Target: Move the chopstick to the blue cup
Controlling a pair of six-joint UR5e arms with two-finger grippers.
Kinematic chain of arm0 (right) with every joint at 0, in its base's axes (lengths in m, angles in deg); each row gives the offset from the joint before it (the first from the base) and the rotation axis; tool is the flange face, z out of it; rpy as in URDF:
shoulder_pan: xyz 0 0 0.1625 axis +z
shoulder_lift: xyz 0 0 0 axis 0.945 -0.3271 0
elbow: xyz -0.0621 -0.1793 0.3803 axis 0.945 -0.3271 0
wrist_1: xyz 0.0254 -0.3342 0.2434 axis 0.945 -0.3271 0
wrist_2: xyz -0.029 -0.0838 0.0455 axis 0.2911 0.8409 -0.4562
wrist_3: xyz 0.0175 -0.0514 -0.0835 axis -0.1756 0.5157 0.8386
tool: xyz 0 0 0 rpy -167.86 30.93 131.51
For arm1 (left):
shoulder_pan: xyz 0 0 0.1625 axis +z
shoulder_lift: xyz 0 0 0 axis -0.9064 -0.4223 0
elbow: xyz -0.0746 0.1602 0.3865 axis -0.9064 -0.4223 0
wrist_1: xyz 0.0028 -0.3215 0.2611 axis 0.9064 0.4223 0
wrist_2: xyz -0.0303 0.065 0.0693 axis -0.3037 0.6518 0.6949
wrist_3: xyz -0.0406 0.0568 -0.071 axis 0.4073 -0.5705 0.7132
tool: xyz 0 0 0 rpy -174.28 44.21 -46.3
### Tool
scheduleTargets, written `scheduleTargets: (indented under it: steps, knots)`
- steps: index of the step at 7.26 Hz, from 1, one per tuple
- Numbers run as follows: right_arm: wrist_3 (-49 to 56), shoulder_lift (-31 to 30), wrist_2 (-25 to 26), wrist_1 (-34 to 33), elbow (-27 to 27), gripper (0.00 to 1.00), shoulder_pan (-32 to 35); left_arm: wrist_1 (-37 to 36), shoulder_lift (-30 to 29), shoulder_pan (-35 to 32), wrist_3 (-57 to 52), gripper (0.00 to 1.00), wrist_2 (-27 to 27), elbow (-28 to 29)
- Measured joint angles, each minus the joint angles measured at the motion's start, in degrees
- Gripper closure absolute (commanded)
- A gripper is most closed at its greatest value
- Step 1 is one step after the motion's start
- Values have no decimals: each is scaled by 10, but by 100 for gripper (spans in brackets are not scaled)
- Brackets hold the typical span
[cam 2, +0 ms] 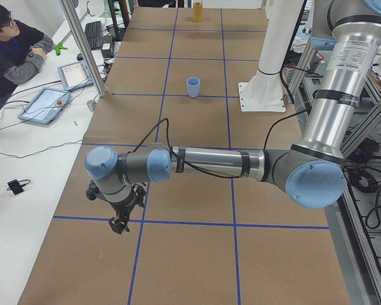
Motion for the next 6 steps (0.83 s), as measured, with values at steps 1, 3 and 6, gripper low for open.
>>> scheduleTargets:
  steps: [1,3,6]
  knots:
    - [12,-7,10,-3,-12,1,1,39,29,-9,-10,2,0,9]
    - [45,-11,34,-5,-55,1,6,74,90,-18,-4,2,-26,11]
    - [74,7,36,-72,-65,19,25,145,167,-24,17,2,-100,1]
